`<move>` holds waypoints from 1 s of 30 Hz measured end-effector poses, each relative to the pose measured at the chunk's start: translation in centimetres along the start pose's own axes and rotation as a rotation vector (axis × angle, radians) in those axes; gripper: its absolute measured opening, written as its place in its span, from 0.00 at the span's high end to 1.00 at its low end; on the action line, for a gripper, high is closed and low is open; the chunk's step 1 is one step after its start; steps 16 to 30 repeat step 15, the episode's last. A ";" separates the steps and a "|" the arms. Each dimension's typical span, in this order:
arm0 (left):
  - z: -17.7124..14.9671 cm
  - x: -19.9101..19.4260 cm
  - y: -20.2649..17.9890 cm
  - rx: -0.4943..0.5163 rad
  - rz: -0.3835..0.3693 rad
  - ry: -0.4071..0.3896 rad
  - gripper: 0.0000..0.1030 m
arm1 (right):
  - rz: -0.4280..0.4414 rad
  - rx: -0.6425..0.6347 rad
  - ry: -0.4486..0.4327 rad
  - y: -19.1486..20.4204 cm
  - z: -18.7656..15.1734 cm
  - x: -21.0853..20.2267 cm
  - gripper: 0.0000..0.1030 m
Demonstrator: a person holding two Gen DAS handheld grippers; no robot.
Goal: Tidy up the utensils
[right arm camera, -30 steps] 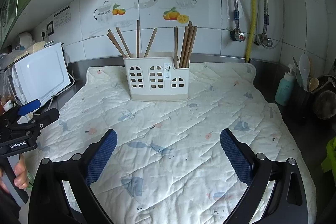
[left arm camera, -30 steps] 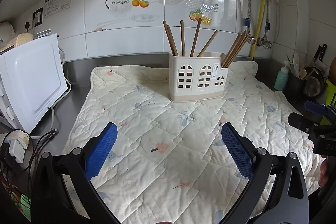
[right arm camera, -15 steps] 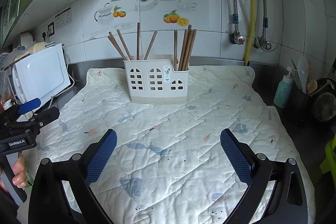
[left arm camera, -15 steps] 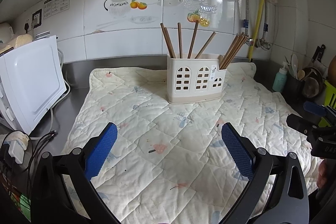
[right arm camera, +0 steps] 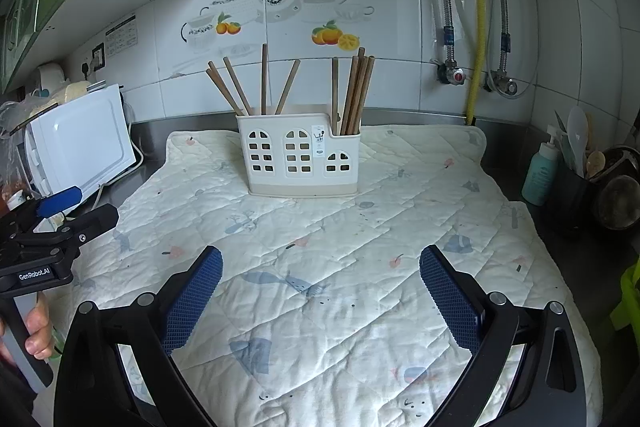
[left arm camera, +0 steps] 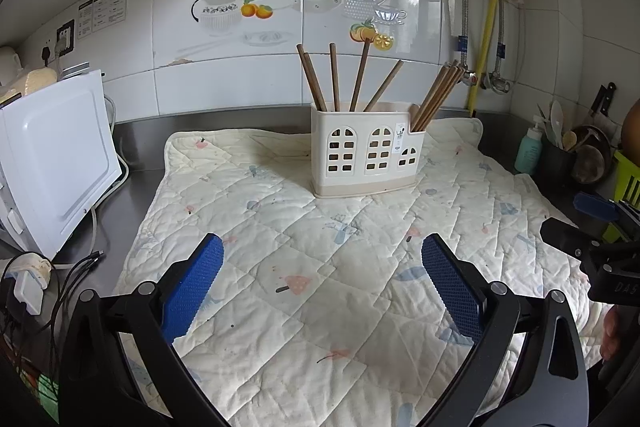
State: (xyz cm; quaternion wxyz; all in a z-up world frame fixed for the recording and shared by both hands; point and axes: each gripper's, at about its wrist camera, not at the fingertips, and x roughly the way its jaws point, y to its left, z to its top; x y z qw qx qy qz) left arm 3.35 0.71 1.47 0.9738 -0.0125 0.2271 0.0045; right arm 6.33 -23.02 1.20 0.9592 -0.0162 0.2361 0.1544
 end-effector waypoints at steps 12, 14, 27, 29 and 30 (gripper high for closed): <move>-0.1 0.0 0.2 -0.002 0.007 -0.002 0.05 | 0.005 -0.009 0.002 0.2 0.0 0.1 0.07; -0.1 0.0 0.2 -0.003 0.008 -0.001 0.05 | 0.005 -0.006 0.001 0.2 0.0 0.1 0.07; -0.1 0.0 0.3 -0.004 0.008 -0.001 0.05 | 0.006 -0.004 0.002 0.2 -0.1 0.1 0.07; -0.1 0.0 0.3 -0.004 0.008 -0.001 0.05 | 0.006 -0.004 0.002 0.2 -0.1 0.1 0.07; -0.1 0.0 0.3 -0.004 0.008 -0.001 0.05 | 0.006 -0.004 0.002 0.2 -0.1 0.1 0.07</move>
